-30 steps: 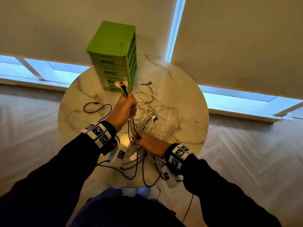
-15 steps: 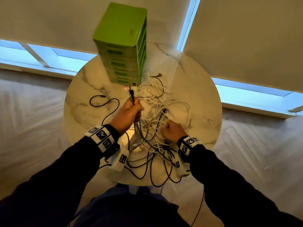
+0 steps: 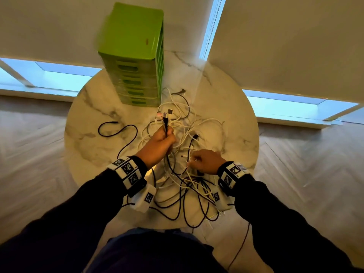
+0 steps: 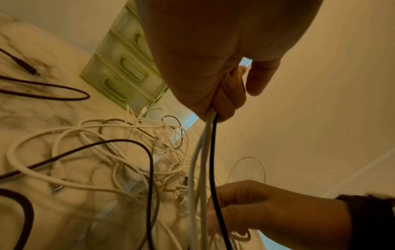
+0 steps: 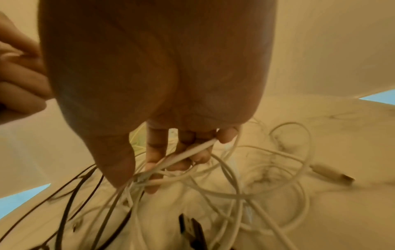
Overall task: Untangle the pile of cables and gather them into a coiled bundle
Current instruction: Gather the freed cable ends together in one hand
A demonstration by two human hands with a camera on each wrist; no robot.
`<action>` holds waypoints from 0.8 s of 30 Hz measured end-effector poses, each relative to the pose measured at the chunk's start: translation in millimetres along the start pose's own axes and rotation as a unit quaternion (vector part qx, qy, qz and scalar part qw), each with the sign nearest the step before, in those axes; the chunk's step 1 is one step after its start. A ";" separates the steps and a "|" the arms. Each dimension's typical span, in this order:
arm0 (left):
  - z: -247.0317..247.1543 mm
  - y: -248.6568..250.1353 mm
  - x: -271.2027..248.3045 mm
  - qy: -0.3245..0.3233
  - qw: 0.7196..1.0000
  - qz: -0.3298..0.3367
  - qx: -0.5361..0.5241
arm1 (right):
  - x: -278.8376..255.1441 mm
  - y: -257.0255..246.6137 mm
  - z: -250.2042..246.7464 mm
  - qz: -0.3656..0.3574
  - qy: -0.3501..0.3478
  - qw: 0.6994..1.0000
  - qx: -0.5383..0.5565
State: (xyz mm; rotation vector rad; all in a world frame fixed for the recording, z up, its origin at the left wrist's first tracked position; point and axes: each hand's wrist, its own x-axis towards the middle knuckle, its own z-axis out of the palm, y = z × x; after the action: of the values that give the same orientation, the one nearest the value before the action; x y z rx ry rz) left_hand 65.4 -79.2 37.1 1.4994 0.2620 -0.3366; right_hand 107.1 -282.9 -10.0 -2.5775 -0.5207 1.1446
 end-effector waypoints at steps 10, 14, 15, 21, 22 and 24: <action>-2.8 -3.9 -6.3 -0.033 0.999 -0.001 -0.014 | -30.7 -4.7 -23.7 0.088 0.189 0.972 0.110; 0.7 -3.6 -12.0 -0.055 0.998 0.006 -0.010 | -36.8 -4.1 -15.0 0.118 0.216 0.968 0.047; 1.3 -4.3 -12.8 -0.060 0.998 0.006 -0.011 | -38.9 -4.3 -13.5 0.122 0.230 0.965 0.024; 2.3 -4.3 -20.5 -0.052 0.998 0.000 -0.020 | -59.7 -17.4 -23.5 -0.058 0.387 0.906 0.159; 2.8 -4.0 -22.2 -0.044 0.999 -0.004 -0.025 | -66.2 -26.1 -29.7 -0.100 0.396 0.891 0.200; 3.0 -4.5 -25.0 -0.028 0.998 -0.008 -0.050 | -79.7 -46.8 -40.1 -0.157 0.395 0.860 0.283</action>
State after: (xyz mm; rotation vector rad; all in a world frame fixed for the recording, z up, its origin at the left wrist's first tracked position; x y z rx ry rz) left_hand 40.5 -81.0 42.4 1.3879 0.2439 -0.3727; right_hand 77.8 -279.0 86.3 -2.0653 -0.3104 0.0443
